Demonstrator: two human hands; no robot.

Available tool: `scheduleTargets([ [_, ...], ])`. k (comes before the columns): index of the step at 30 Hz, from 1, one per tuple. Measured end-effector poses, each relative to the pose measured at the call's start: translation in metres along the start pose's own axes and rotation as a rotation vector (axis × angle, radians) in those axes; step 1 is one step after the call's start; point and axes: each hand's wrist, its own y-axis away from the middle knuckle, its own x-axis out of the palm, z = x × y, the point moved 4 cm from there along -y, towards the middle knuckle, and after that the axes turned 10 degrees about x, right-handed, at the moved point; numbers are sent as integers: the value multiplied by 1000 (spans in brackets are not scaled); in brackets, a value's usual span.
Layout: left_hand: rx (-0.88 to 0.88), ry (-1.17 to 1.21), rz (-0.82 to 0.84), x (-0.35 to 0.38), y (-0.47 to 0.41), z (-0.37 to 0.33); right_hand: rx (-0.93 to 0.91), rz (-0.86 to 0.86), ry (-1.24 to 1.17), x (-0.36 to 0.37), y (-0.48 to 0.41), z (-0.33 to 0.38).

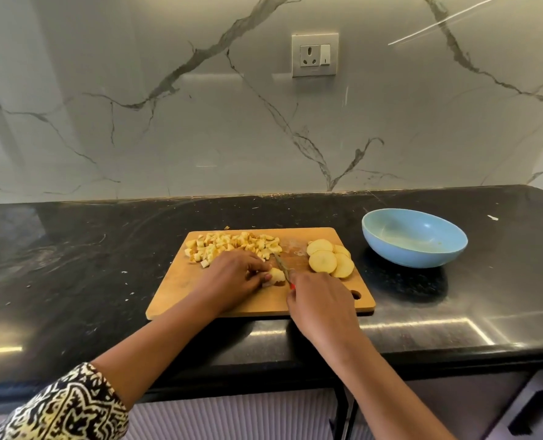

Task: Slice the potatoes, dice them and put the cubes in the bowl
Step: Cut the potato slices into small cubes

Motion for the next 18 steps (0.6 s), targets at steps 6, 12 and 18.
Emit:
scheduleTargets([
  [6,-34,29,61,1,5,4,83,-100,46,-9,11,-17],
  [12,-47,7,22,4,0,-1,39,-53,-34,-13,25,-15],
  [18,-64,-3,23,5,2,-1,7,-40,-85,-14,34,-5],
])
